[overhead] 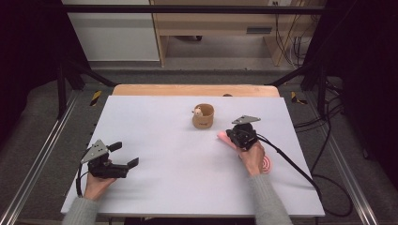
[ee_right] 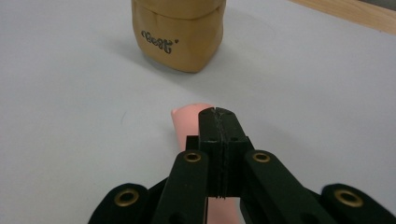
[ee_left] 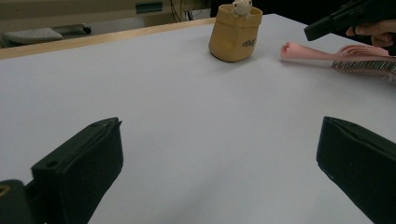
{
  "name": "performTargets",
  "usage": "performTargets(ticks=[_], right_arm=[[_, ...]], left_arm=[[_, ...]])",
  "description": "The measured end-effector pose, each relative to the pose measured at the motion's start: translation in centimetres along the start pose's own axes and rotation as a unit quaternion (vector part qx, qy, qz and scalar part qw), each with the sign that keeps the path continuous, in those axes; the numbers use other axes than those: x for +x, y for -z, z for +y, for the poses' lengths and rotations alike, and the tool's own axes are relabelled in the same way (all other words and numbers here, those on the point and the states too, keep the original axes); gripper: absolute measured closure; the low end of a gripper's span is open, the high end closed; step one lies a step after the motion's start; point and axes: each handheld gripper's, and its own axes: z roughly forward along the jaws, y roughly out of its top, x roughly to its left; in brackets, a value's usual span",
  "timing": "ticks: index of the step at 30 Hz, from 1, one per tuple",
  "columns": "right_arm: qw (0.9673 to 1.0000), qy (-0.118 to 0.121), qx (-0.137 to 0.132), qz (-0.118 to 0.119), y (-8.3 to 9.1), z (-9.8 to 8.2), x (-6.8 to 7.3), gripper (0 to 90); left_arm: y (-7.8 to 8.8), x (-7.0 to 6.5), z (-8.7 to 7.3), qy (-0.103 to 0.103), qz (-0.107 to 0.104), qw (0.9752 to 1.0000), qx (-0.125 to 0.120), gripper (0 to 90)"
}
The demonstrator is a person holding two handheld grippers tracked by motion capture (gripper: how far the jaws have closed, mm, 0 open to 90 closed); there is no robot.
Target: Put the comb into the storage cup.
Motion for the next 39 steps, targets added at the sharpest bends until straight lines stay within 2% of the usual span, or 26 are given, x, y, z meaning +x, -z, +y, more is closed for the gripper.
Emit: performTargets(ticks=[18, 26, 39], right_arm=[[0.9979, 0.01, 0.057, -0.029, -0.79, -0.23, -0.33, 90.0], [0.9976, 0.011, 0.066, -0.017, -0.86, -0.23, -0.19, 90.0], [0.9964, 0.029, 0.079, 0.002, -0.69, 0.07, 0.61, 90.0]], left_arm=[[-0.08, -0.01, -0.02, -0.001, -0.001, 1.0, 0.002, 0.5], [-0.1, -0.01, -0.03, -0.001, -0.001, 1.0, 0.003, 0.5], [-0.07, -0.03, -0.01, -0.002, -0.001, 1.0, 0.003, 0.5]])
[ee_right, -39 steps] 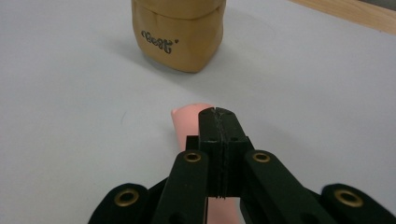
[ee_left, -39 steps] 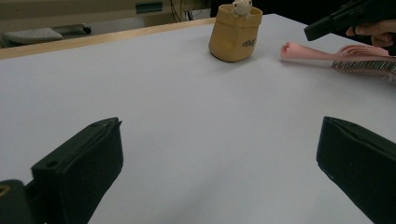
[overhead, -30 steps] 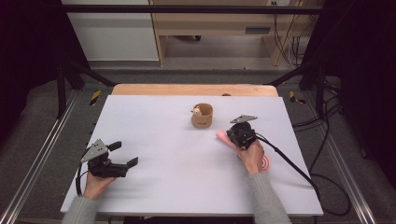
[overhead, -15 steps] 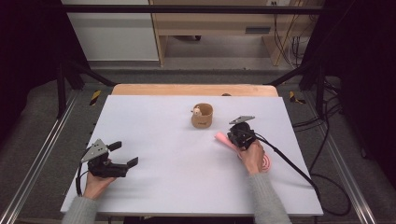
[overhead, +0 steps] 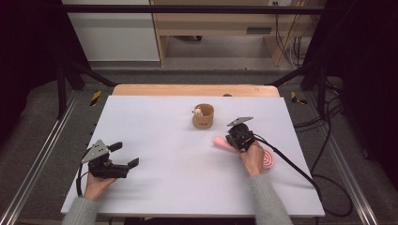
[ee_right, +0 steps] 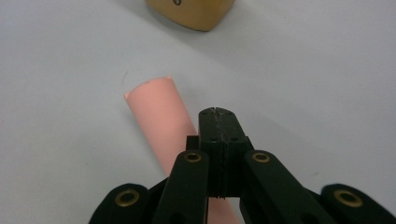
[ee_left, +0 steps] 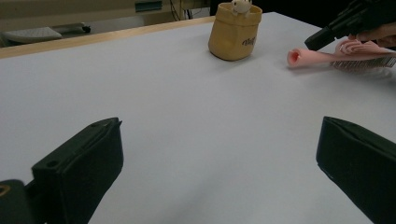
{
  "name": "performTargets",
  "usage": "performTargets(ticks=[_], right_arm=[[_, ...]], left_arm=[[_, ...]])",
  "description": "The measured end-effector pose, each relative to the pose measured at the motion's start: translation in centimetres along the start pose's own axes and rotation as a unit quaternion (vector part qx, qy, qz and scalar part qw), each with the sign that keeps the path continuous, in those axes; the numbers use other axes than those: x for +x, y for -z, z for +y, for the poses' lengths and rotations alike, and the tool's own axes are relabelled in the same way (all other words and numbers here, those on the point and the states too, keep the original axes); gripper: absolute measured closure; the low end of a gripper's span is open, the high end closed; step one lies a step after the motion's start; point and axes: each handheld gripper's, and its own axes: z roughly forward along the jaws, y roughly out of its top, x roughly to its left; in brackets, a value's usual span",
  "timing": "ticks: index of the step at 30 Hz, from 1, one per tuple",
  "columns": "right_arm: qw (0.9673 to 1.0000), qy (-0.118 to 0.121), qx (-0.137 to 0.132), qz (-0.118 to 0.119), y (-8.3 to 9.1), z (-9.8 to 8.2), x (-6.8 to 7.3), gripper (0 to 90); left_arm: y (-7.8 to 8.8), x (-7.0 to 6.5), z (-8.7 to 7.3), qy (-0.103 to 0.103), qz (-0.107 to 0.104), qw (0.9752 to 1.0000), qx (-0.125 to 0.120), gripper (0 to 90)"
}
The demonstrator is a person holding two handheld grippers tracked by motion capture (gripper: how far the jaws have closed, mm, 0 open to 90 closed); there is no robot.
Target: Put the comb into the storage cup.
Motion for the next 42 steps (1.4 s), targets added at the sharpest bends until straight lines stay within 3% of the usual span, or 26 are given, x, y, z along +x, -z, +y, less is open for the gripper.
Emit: performTargets(ticks=[14, 42], right_arm=[[0.9993, 0.006, 0.013, 0.034, 0.0, -0.2, 0.6, 90.0], [0.9969, 0.03, 0.036, 0.063, 0.8, -1.2, 2.1, 90.0]], left_arm=[[0.0, 0.0, 0.0, 0.0, 0.0, 1.0, 0.002, 0.6], [0.0, -0.1, 0.0, -0.001, 0.0, 1.0, 0.003, 0.6]])
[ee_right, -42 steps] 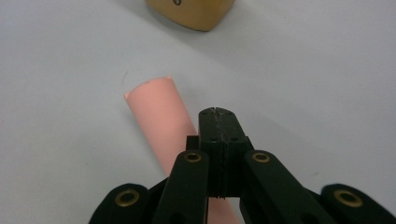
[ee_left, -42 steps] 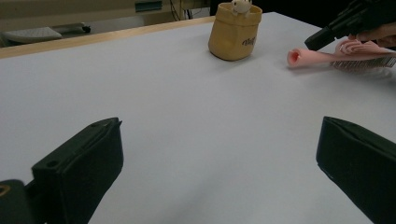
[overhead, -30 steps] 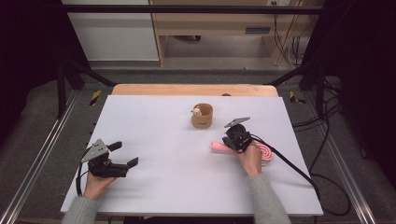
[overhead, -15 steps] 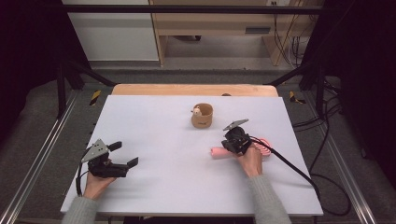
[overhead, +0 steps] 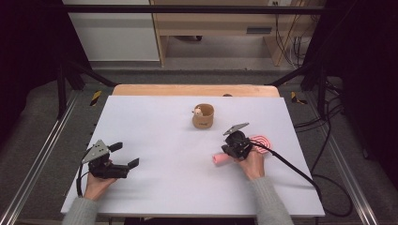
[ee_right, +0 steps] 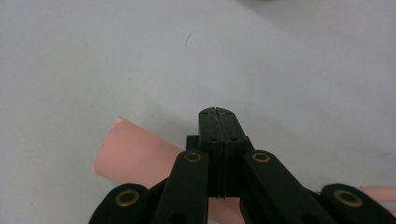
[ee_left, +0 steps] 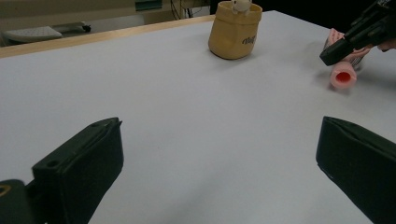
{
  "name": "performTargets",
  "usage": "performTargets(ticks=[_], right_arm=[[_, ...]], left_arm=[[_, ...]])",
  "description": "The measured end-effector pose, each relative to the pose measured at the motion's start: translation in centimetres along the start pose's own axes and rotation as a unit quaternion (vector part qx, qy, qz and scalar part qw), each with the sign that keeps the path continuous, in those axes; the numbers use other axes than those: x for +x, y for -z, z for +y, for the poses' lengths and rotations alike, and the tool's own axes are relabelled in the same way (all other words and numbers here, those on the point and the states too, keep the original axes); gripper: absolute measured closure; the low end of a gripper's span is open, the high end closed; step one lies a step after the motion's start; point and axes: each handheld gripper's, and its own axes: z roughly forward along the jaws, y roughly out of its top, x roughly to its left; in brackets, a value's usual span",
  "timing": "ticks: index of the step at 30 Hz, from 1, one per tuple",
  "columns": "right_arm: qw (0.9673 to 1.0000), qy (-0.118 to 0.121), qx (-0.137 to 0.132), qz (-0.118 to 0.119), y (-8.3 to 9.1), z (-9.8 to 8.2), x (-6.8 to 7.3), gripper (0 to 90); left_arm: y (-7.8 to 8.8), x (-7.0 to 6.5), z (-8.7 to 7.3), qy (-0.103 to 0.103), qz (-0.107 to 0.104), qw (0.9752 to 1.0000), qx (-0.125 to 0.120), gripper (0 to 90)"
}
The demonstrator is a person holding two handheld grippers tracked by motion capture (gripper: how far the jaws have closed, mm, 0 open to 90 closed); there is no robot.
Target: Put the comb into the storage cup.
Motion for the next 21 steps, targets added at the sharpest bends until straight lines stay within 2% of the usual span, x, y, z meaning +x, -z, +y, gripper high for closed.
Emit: performTargets(ticks=[2, 21], right_arm=[[1.0, 0.005, 0.002, 0.001, 0.1, -0.1, 0.1, 90.0], [0.9999, -0.002, 0.008, 0.007, 1.0, -1.5, 0.4, 90.0]], left_arm=[[0.0, 0.0, 0.0, 0.0, 0.0, 1.0, 0.0, 0.6], [0.0, -0.1, 0.0, 0.0, 0.001, 1.0, 0.001, 0.6]])
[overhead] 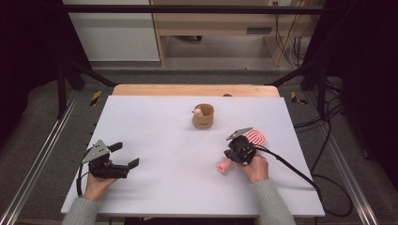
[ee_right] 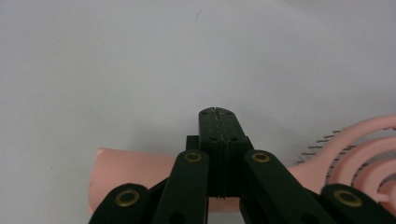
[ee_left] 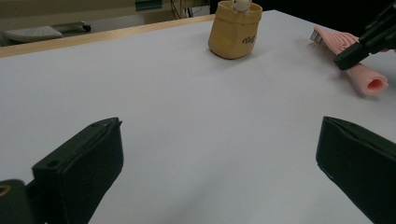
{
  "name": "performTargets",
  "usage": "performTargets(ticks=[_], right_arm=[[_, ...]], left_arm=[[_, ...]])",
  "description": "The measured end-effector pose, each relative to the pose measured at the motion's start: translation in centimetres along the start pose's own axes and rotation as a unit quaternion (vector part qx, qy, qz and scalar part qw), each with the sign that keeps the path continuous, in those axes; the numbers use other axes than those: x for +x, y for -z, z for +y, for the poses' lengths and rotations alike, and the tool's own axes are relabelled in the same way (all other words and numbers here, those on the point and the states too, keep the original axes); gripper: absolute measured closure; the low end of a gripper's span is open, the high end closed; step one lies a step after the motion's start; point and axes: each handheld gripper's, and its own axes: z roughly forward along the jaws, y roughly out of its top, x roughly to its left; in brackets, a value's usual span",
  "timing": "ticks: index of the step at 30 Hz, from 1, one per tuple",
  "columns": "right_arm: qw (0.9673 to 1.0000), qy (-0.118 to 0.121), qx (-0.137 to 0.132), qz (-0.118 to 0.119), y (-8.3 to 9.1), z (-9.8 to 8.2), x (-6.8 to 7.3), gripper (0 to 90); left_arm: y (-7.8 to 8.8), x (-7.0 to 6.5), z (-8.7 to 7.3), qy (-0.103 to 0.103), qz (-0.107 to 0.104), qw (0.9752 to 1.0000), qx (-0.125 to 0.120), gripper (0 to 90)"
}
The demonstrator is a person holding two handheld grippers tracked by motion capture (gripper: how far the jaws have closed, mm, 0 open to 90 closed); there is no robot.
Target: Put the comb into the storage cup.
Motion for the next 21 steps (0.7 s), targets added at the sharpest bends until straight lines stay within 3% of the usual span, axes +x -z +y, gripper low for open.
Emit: performTargets(ticks=[21], right_arm=[[0.9999, -0.005, -0.004, 0.013, 1.4, -1.7, -0.3, 90.0]], left_arm=[[0.0, 0.0, 0.0, 0.0, 0.0, 1.0, 0.0, 0.6]])
